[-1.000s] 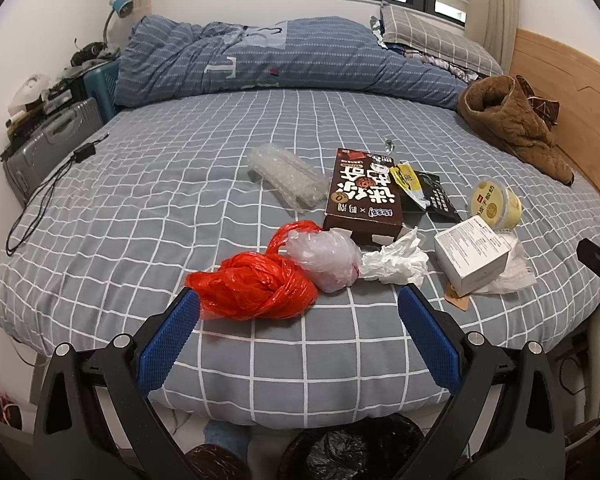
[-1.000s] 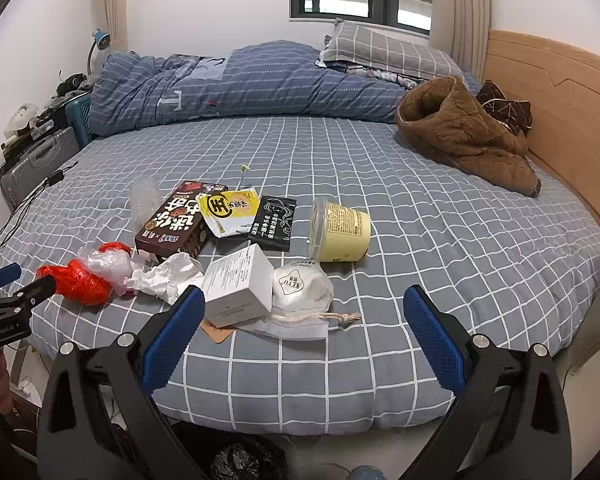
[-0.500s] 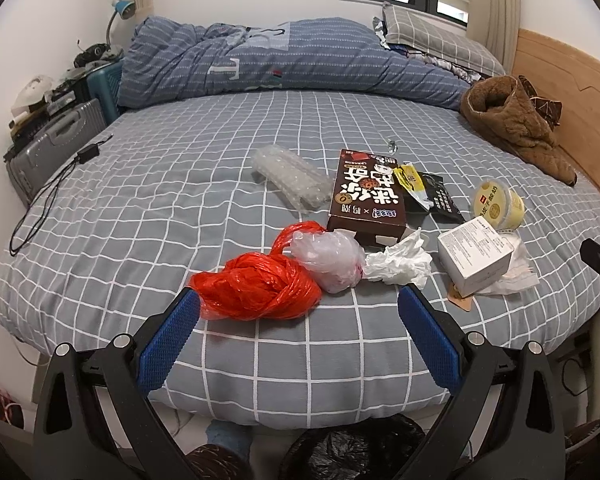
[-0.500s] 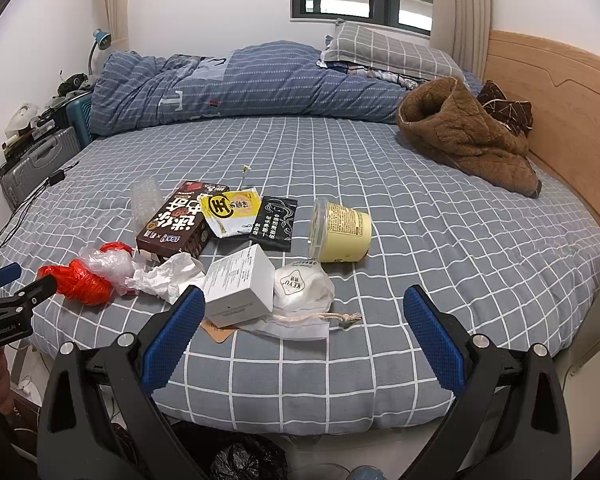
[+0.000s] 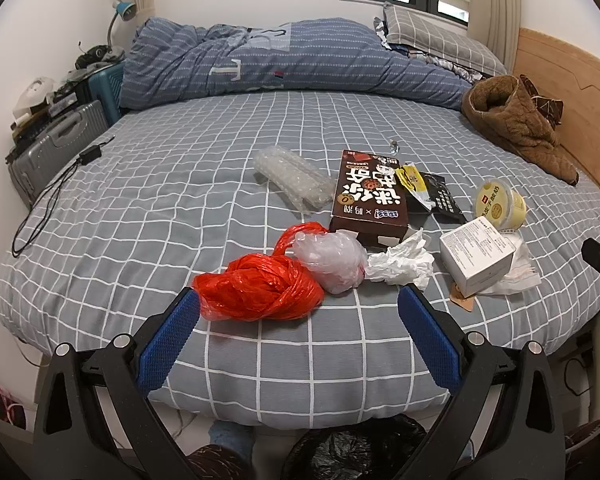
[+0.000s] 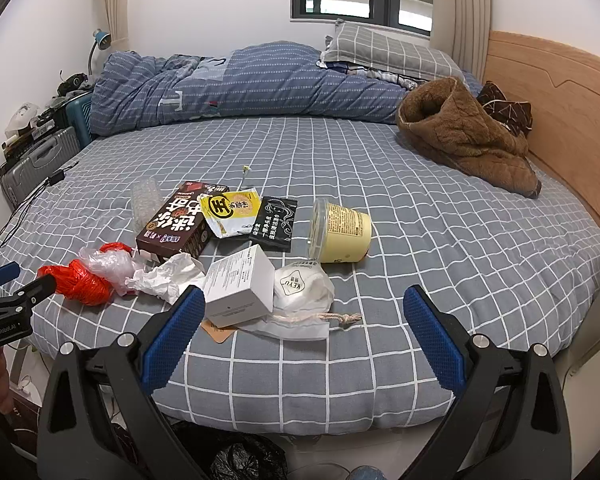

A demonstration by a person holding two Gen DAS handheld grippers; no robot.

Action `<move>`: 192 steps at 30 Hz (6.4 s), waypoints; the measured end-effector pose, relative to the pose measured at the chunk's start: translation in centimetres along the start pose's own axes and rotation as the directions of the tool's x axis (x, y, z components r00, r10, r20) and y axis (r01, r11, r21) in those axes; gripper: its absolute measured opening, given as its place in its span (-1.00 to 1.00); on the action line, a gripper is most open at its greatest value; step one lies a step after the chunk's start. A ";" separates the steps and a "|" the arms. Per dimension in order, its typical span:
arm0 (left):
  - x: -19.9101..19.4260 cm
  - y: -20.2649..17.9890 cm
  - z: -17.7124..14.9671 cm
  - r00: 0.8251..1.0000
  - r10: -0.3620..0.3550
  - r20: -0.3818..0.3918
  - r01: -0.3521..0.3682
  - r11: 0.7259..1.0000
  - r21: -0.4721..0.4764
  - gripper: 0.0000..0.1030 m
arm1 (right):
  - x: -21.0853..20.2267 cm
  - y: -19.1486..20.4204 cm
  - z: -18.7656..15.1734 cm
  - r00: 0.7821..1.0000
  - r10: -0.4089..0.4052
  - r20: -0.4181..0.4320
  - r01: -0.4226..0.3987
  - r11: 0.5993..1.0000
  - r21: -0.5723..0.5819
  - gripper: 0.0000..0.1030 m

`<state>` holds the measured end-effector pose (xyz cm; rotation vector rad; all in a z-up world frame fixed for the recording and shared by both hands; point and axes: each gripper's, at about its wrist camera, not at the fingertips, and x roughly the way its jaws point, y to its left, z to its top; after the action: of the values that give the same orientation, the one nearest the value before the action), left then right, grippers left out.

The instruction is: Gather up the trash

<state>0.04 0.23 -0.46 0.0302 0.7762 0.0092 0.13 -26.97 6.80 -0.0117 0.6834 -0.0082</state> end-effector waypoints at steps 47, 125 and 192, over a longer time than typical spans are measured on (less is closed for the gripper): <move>0.4 0.4 0.3 1.000 0.009 -0.011 -0.009 1.000 0.005 0.89 | -0.1 0.9 0.8 1.000 0.006 0.012 -0.006 1.000 -0.028 0.86; 5.4 6.2 2.6 0.999 -0.049 -0.017 0.046 0.993 -0.113 -0.48 | 8.0 7.0 0.3 0.998 0.037 -0.053 -0.041 0.997 -0.071 0.35; -12.6 0.0 -8.1 0.990 -0.140 -0.011 0.139 0.989 -0.042 -0.48 | -13.7 6.0 -8.0 0.998 0.063 -0.014 -0.063 0.998 0.002 0.31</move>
<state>-14.63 0.19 2.52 -0.0635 0.7906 -0.1075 -15.50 -20.85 9.20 0.0118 0.6976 0.0520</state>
